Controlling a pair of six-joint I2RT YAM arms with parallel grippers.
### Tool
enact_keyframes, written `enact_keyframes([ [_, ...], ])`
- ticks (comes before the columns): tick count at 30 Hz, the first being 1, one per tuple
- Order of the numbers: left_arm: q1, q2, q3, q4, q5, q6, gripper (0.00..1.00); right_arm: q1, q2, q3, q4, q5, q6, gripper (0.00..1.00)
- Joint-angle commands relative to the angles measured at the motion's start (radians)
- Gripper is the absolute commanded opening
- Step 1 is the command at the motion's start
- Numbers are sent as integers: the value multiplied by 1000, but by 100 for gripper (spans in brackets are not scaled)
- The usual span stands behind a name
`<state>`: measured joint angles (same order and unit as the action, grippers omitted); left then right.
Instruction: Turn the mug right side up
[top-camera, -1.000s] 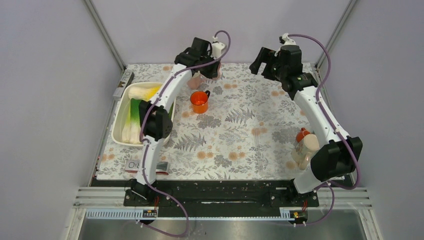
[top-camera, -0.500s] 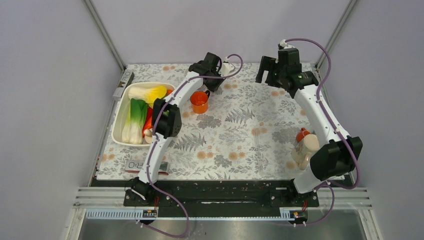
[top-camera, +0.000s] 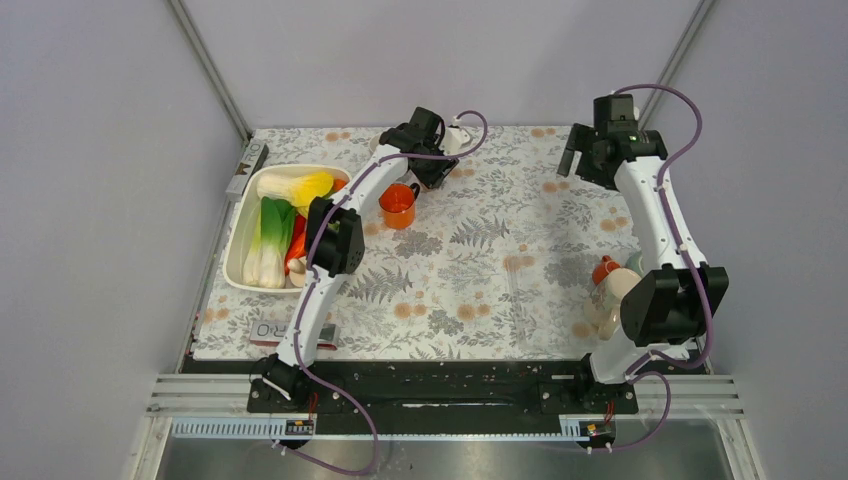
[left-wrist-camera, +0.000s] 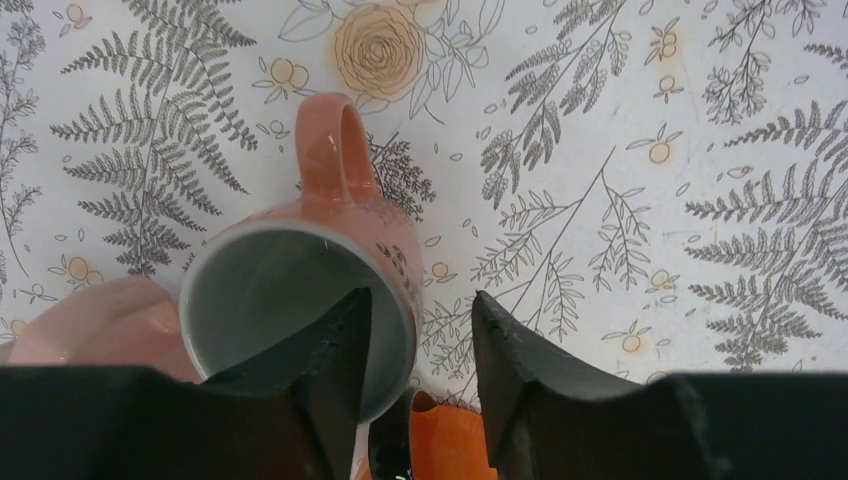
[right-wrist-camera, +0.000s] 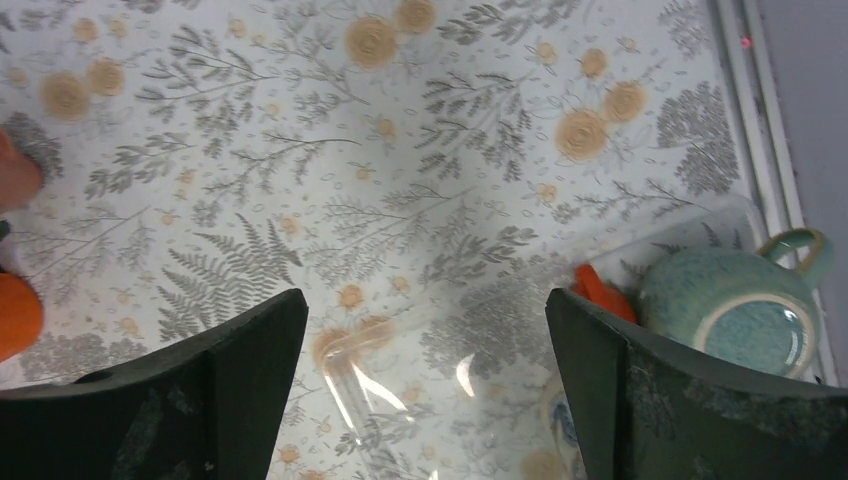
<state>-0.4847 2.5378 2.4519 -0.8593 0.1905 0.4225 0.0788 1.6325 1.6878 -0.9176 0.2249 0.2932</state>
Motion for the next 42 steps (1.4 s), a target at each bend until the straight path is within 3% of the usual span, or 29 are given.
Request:
enact_keyframes([
  [1, -5, -55, 6, 72, 13, 9, 49, -63, -33, -1, -71, -42, -126, 99],
  [11, -4, -143, -49, 107, 60, -23, 72, -111, 74, 58, -291, -59, -392, 99],
  [22, -2, -243, -32, 21, 141, -46, 86, -154, 164, -11, -322, 132, -355, 99],
  [30, 35, -301, -30, -109, 152, -77, 88, -210, 263, -71, -336, -7, -313, 99],
  [39, 48, -309, -65, -110, 147, -68, 88, -190, 331, -128, -376, -117, -299, 85],
  [42, 49, -305, -60, -109, 141, -67, 88, -172, 317, -166, -359, -234, -299, 82],
])
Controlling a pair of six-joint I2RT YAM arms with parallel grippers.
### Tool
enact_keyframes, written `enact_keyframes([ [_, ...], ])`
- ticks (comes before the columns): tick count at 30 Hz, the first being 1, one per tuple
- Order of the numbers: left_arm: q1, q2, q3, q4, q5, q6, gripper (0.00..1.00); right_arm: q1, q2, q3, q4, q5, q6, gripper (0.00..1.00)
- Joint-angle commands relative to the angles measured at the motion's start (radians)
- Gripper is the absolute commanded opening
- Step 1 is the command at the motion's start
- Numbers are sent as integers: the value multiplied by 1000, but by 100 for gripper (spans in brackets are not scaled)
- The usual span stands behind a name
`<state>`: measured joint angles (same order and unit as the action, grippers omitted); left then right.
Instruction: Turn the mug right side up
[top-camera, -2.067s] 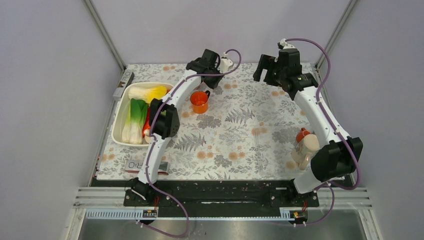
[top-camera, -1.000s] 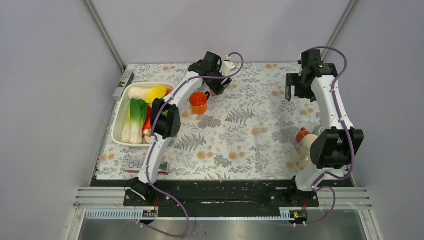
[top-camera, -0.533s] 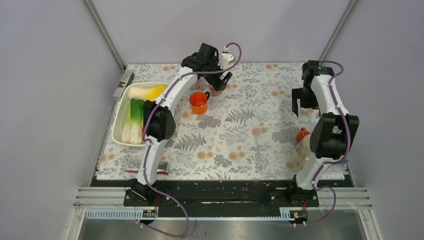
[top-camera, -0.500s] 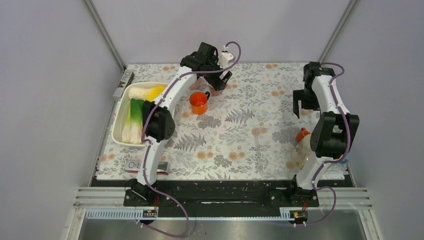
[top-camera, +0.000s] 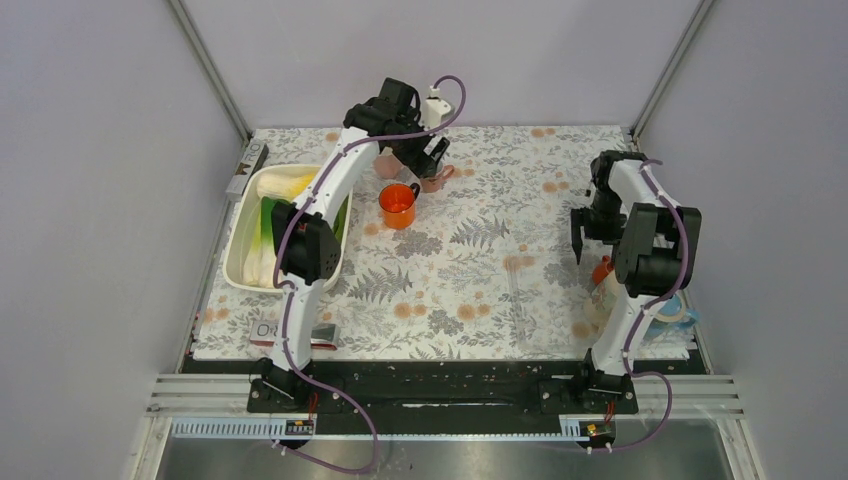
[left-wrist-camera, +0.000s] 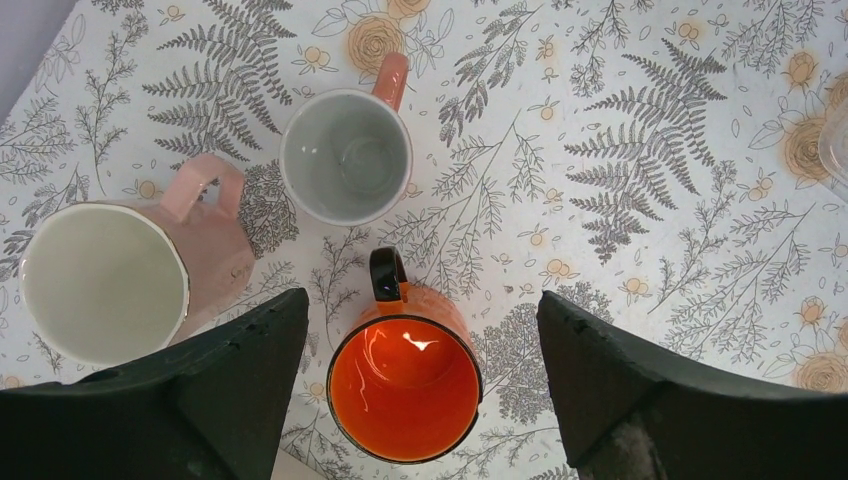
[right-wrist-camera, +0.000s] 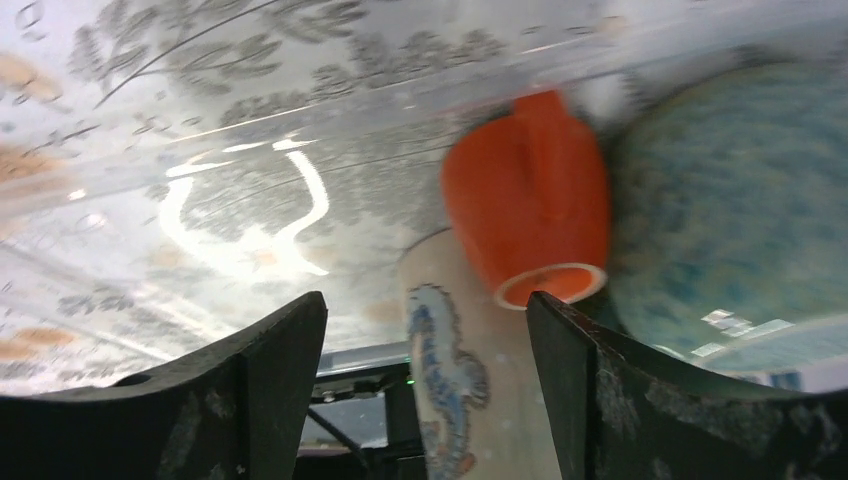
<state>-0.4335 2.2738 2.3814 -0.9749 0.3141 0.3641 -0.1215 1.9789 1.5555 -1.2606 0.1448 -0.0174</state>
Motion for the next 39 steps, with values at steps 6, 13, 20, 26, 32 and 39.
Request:
enact_keyframes([
  [6, -4, -43, 9, 15, 16, -2, 88, 84, -16, -63, -14, -335, 10, 77],
  [13, -2, -51, -7, 14, 15, 4, 88, 117, -56, -6, -19, -312, -9, 77],
  [20, -3, -56, -9, 14, 25, 4, 88, 214, -87, 99, 7, -165, -85, 73],
  [26, -2, -77, -28, 12, 5, 13, 88, 261, 30, 135, 40, 115, -161, 73],
  [32, 11, -100, -32, -13, 12, 16, 88, 261, 118, 119, 50, 162, -177, 68],
  [39, 13, -104, -33, -17, 9, 10, 88, 262, 174, 90, 77, 134, -186, 59],
])
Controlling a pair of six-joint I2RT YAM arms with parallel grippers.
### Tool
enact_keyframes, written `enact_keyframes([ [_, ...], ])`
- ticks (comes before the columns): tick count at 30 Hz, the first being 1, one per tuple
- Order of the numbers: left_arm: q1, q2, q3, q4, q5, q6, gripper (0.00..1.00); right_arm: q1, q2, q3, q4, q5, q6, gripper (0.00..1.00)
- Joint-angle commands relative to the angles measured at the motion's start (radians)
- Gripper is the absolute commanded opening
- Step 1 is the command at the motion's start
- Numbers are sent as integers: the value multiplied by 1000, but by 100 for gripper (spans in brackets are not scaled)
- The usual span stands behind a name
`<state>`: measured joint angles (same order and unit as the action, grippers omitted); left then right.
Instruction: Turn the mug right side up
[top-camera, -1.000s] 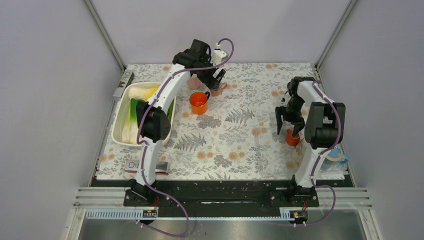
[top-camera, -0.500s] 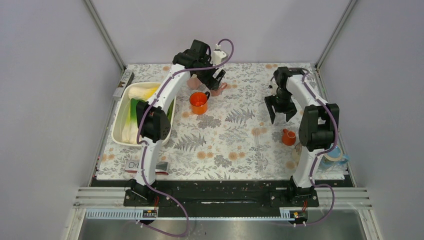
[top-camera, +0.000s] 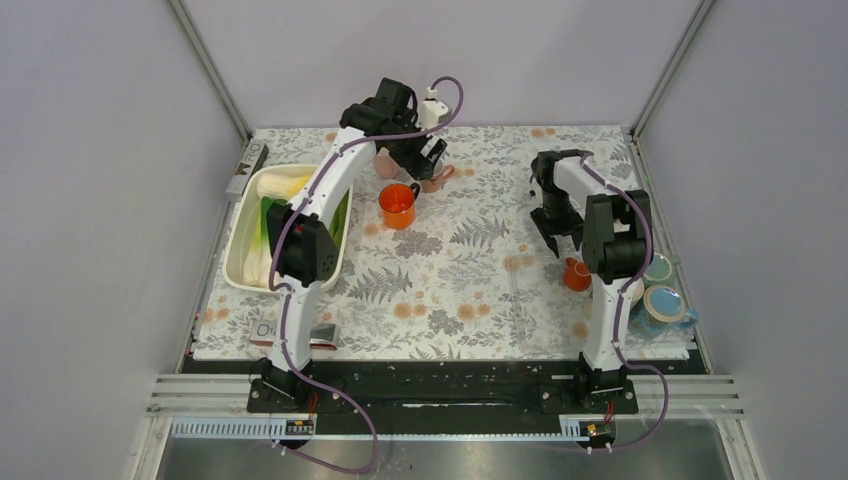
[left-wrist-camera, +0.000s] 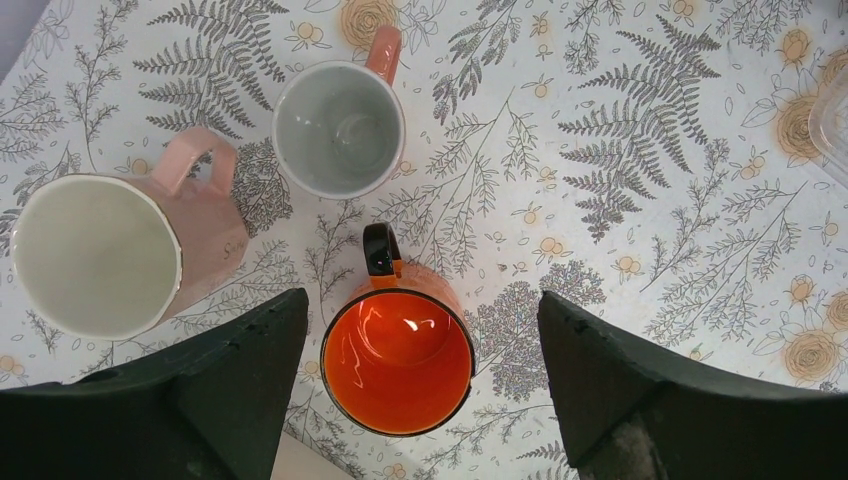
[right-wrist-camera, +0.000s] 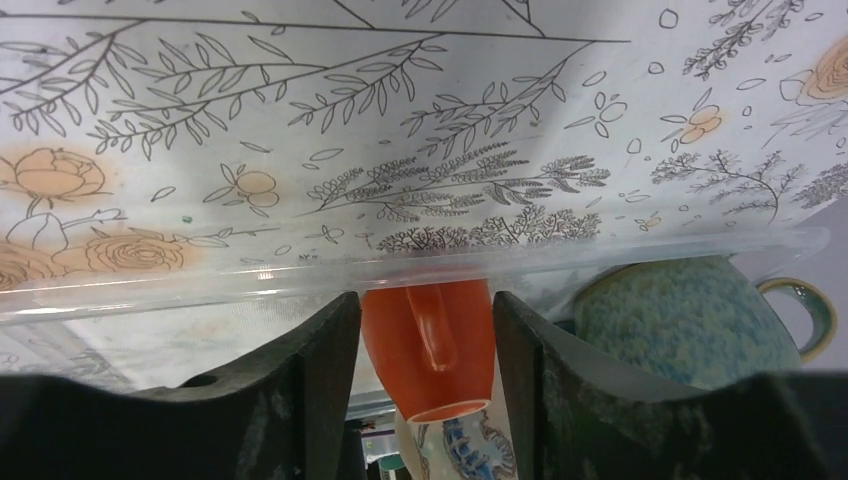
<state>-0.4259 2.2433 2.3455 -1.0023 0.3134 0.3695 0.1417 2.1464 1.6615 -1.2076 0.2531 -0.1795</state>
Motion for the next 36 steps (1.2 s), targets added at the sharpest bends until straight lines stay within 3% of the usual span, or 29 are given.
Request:
enact_keyframes([
  [1, 6, -74, 3, 11, 8, 5, 88, -2, 12, -26, 25, 42, -23, 57],
  [8, 7, -78, 4, 8, 5, 10, 88, -2, -22, -130, 63, 70, -25, 53],
  [11, 10, -78, 4, 9, 10, 10, 88, -2, -21, -145, 80, 43, -29, 45],
  [14, 13, -77, 5, 10, 12, 9, 88, -2, 1, -124, 65, 45, -24, 29],
  [17, 15, -78, 11, 4, 16, 8, 88, -2, -13, -96, 60, 37, -14, 3],
  [18, 16, -77, 13, 2, 17, 7, 88, -2, -21, -83, 50, 32, -10, 0],
  [20, 16, -77, 20, -4, 23, 4, 88, -2, -45, -48, 31, 15, -4, 0],
  [27, 43, -108, 70, -22, 146, -53, 89, 10, -256, 151, 23, -284, 55, 0],
  [31, 53, -166, 88, -14, 276, -101, 90, 25, -414, 239, 249, -446, 292, 0],
  [36, 54, -208, 122, 10, 577, -240, 92, 53, -610, 41, 808, -604, 645, 0],
])
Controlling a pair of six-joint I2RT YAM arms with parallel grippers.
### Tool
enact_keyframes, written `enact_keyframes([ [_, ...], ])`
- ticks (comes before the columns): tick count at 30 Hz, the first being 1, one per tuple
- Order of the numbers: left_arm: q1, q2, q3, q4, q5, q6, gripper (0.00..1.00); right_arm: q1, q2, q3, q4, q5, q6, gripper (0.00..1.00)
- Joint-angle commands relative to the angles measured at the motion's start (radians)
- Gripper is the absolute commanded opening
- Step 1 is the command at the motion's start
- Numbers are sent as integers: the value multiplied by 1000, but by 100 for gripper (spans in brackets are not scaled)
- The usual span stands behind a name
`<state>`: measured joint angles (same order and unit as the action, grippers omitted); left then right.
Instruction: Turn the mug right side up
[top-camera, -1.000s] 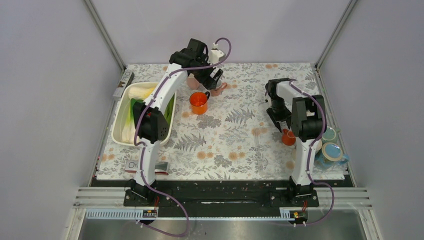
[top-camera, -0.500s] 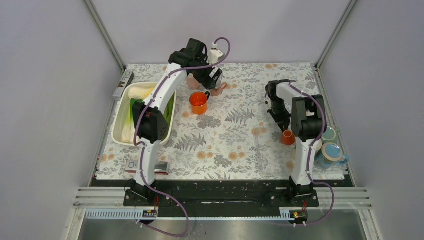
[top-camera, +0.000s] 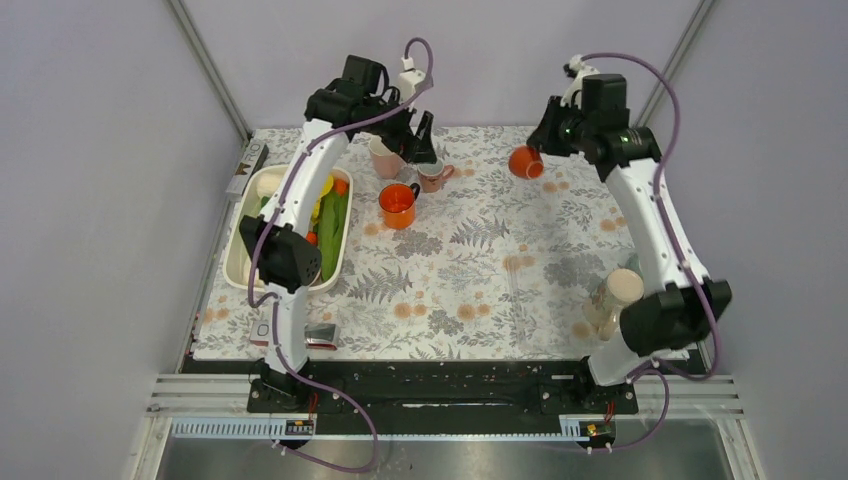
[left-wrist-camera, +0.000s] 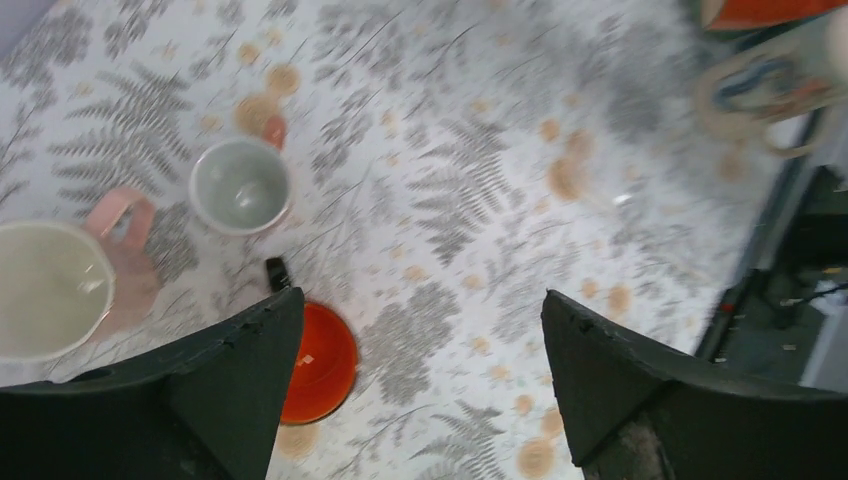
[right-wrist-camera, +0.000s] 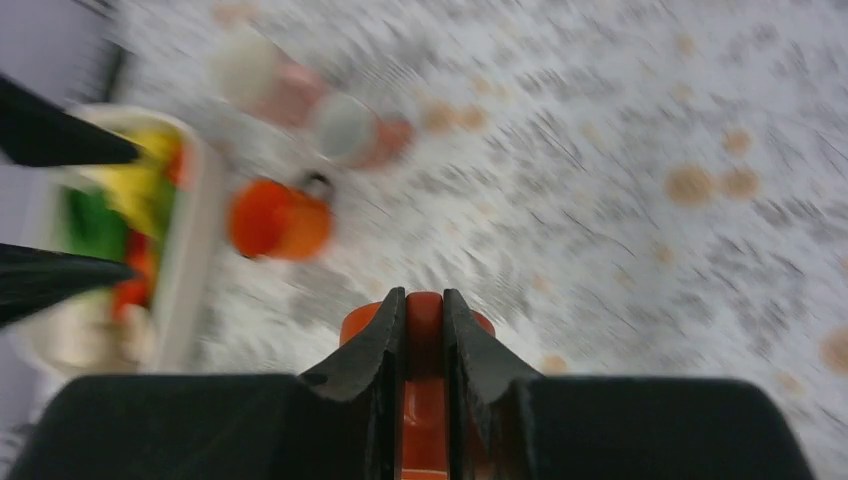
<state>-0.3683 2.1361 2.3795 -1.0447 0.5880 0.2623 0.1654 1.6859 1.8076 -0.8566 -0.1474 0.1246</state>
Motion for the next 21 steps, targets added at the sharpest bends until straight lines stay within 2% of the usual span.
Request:
enact_keyframes([
  [1, -3, -105, 94, 87, 360, -205, 92, 37, -166, -135, 542, -242, 398, 0],
  [3, -8, -114, 90, 169, 467, -344, 99, 57, -183, -168, 656, -283, 463, 0],
  [7, -23, -118, 88, 287, 543, -473, 99, 82, -209, -219, 805, -343, 560, 0],
  [12, -44, -114, 44, 493, 641, -665, 96, 114, -213, -213, 825, -350, 585, 0],
  [16, -73, -115, -2, 597, 691, -747, 87, 121, -222, -204, 844, -346, 605, 0],
  [21, -88, -113, -106, 815, 731, -940, 68, 128, -231, -226, 880, -333, 612, 0],
])
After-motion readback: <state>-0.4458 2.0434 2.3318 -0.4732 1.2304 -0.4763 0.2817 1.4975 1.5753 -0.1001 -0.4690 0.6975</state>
